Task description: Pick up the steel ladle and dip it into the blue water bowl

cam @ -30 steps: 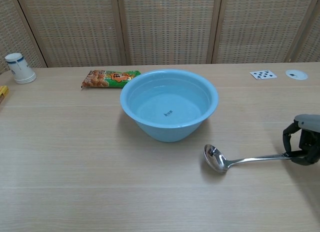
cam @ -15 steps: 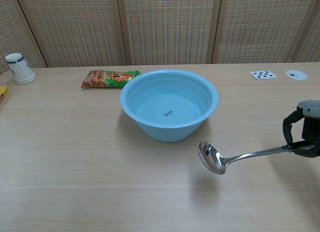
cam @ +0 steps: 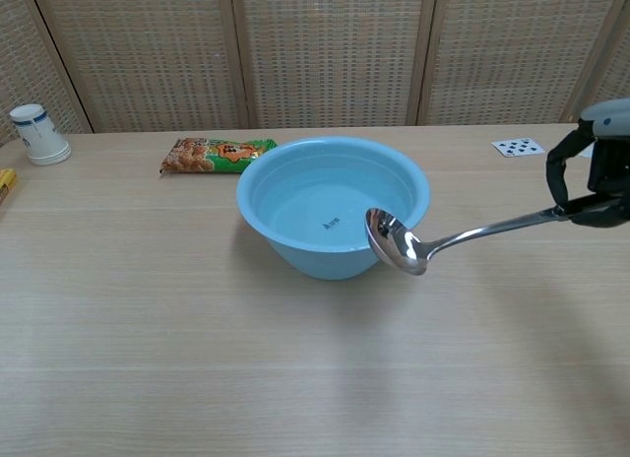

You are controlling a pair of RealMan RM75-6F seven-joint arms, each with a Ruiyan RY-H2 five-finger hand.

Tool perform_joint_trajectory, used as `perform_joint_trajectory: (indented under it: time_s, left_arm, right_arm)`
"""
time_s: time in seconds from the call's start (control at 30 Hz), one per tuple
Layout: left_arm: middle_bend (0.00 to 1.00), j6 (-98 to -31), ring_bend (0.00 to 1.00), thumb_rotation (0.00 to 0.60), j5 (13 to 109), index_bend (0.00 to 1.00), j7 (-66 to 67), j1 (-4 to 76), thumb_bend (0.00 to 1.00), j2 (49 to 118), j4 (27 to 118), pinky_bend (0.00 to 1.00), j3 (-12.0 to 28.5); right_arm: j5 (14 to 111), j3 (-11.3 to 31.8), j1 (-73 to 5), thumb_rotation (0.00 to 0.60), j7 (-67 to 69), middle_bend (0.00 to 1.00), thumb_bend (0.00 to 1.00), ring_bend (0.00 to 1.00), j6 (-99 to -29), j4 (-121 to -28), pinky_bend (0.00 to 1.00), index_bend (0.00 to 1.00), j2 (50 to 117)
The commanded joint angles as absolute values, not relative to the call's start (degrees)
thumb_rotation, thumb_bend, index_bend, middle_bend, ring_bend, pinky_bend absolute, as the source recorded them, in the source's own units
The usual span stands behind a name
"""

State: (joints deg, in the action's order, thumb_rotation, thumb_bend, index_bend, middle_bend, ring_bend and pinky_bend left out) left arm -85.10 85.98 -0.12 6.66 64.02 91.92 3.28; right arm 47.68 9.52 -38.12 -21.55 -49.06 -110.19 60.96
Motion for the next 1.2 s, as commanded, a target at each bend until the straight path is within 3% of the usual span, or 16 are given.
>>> perform_joint_trajectory:
  time_s: [0.03, 0.2, 0.53, 1.2]
  left_arm:
    - [0.0, -84.61, 0.0, 0.6, 85.48, 0.0, -0.19, 6.87, 0.0, 64.06, 91.67, 0.0, 3.48]
    - [0.0, -83.78, 0.0, 0.6, 84.93, 0.0, -0.18, 7.15, 0.0, 64.25, 91.33, 0.0, 3.5]
    - [0.0, -82.34, 0.0, 0.6, 82.7, 0.0, -0.87, 7.6, 0.0, 64.48, 90.29, 0.0, 4.26]
    - [0.0, -78.92, 0.0, 0.6, 78.5, 0.0, -1.33, 8.83, 0.0, 65.09, 88.27, 0.0, 5.62]
  right_arm:
    - [39.07, 12.78, -44.1, 0.6, -25.5, 1.0, 0.87, 1.0, -48.61, -113.09, 1.0, 0.75, 57.68]
    - [27.11, 14.43, -52.47, 0.6, -30.86, 1.0, 0.87, 1.0, -48.61, -110.15, 1.0, 0.75, 57.9]
    - [2.79, 11.2, -69.42, 0.6, -47.04, 1.0, 0.87, 1.0, -53.36, -97.19, 1.0, 0.75, 68.62]
    - [-12.57, 10.08, -81.78, 0.6, -68.99, 1.0, 0.87, 1.0, -58.98, -73.59, 1.0, 0.75, 89.58]
